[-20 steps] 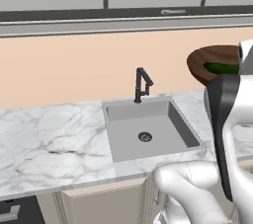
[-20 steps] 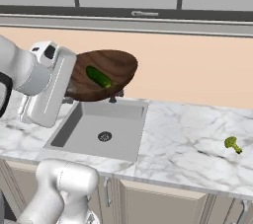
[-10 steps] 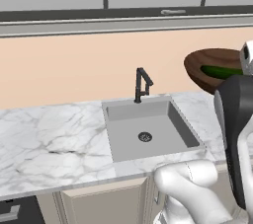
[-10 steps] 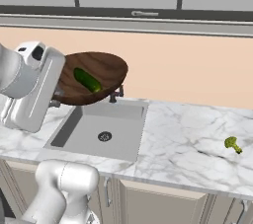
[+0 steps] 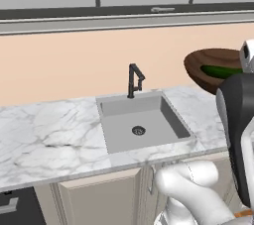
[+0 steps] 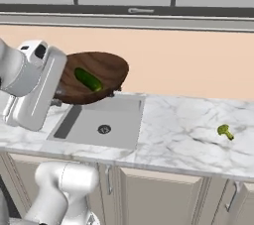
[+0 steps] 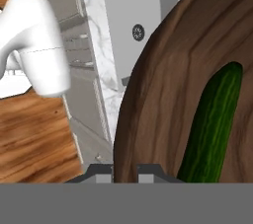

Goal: Pick the cucumber from the sink and place it in the bowl. Then pick the bowl and place it in the microwave. Then close the microwave door and press the start button.

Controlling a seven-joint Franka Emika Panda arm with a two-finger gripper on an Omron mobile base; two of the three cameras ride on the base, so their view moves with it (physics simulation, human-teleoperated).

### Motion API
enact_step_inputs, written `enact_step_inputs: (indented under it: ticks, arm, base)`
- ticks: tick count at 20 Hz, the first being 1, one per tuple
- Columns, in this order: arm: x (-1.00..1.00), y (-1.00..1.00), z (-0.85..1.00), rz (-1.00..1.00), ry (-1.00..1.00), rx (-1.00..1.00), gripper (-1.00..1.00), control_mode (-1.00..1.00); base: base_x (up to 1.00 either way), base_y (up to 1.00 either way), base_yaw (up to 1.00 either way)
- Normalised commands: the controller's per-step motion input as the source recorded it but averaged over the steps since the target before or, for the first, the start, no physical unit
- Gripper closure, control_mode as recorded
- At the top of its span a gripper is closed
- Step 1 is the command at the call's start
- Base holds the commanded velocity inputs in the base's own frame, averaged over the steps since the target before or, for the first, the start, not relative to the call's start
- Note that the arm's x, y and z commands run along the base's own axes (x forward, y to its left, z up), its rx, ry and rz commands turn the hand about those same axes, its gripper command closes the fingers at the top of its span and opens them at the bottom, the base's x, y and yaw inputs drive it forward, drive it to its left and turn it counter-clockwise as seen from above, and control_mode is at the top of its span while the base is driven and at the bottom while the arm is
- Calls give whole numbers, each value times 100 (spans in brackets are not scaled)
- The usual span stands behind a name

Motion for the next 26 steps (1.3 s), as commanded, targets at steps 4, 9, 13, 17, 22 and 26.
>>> enact_step_inputs:
  ticks: [4,9,13,17,22,26]
  arm:
    - [0,0,0,0,0,0,100,100]
    - [0,0,0,0,0,0,100,100]
    - [0,0,0,0,0,0,100,100]
    - [0,0,0,0,0,0,100,100]
    - [0,0,0,0,0,0,100,100]
    - [0,0,0,0,0,0,100,100]
  base:
    - [-69,0,-66]
    - [-50,0,-76]
    - [-34,0,-76]
    - [-32,-6,-75]
    - [-12,-12,-74]
    - [-3,-18,-68]
